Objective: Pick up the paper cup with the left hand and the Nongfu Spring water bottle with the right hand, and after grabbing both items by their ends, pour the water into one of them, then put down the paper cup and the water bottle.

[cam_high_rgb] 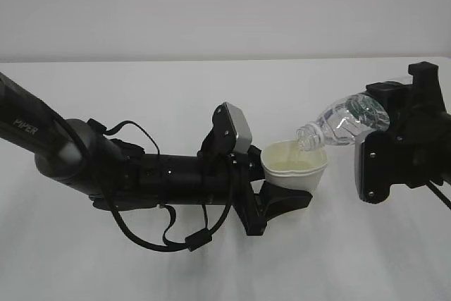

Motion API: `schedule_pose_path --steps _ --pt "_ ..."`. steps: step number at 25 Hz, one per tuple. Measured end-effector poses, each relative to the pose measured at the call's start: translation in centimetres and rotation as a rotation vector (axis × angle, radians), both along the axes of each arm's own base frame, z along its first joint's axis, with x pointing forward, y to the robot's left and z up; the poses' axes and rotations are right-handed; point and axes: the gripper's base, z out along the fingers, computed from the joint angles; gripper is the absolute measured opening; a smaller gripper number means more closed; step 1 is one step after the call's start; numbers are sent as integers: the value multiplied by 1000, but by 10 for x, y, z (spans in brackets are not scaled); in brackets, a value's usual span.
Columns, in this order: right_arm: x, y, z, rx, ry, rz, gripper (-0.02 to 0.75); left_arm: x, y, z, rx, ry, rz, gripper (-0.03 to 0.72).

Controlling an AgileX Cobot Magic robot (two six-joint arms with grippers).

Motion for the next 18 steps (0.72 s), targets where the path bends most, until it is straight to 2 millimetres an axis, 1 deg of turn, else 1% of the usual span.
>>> schedule_pose_path --steps 18 --pt "0 0 0 -3 -1 6 392 0 0 0 0 0 0 434"
